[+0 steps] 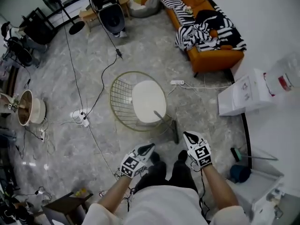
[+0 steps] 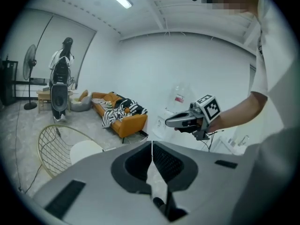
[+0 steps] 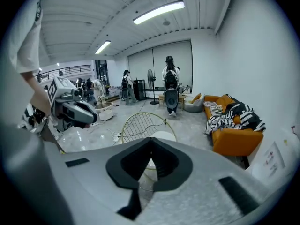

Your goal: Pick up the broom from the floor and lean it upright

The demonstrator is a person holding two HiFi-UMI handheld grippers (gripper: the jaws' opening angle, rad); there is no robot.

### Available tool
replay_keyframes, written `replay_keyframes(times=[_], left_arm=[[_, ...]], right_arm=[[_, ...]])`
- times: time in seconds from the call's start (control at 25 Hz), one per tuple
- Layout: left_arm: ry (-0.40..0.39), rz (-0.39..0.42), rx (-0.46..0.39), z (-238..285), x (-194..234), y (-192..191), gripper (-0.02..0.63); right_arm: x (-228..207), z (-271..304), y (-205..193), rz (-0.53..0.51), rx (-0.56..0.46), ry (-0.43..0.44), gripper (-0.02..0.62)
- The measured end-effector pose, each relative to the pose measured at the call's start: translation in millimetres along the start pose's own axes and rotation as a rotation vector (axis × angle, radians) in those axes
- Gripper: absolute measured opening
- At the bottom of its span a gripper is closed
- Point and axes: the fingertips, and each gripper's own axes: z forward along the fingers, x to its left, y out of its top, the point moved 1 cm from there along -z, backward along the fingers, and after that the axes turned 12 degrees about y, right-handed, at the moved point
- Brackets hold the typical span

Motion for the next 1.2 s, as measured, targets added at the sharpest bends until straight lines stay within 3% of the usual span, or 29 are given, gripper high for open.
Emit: replay_keyframes(times=[0.24,0.52,0.84,1.2], left_arm=[[0.04,-0.014,-0.076,-34,-34,48,0.011],[0.149,-0.025,-0.156,-58,-83,80,0.011],[0.222,-0.071,-0.212,-91,-141,79,0.011],[0.262,-0.067,-0.228,-103,-171,72,0.011]], right_arm=[[17,-68,34,0.011,-0.057,-0.006,0.002],[24,-137,51,0.0,-0.118,0.026,0.002],[40,-198,57,-0.109,-0.184,0.093,0.0],[58,-210,39,-0.166,-0.169,0.176,0.0]])
